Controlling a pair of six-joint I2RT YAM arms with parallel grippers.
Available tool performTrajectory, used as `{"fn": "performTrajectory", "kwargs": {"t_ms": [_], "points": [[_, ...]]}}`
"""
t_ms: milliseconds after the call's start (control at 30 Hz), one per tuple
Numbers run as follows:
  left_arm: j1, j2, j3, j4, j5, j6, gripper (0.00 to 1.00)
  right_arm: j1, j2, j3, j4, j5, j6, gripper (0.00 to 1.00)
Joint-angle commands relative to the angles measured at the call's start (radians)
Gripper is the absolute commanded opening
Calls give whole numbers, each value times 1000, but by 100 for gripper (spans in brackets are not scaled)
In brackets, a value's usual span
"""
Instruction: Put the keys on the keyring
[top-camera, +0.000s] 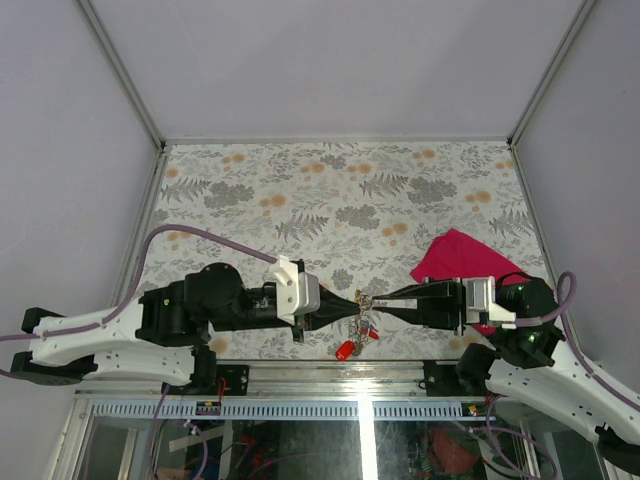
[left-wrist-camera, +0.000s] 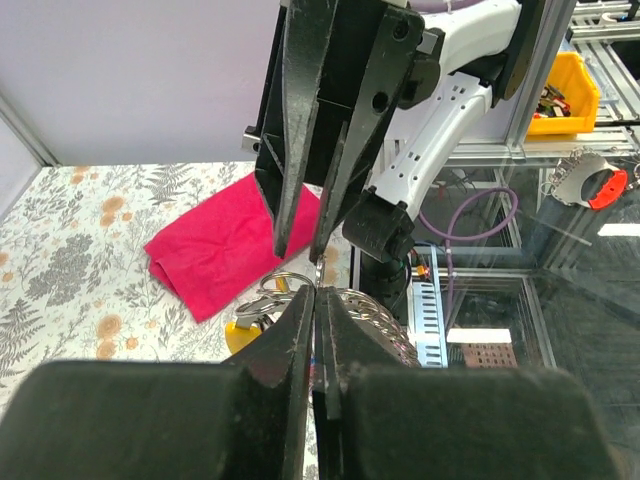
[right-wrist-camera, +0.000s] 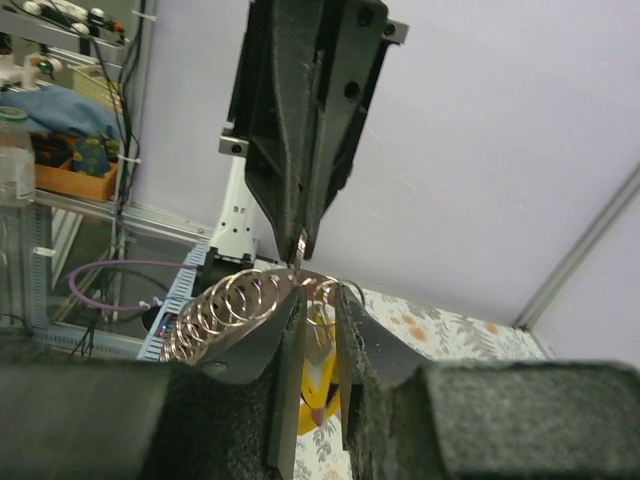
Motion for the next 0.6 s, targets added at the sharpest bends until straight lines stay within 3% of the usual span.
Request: {"fn": "performTrajectory", "kwargs": {"t_ms": [0, 567], "points": [[-5, 17, 90, -90, -18, 22, 0, 5, -11, 75, -137, 74, -70, 25], [-3, 249, 436, -597, -83, 78, 0, 6, 64, 168, -377, 36, -112, 32]]}}
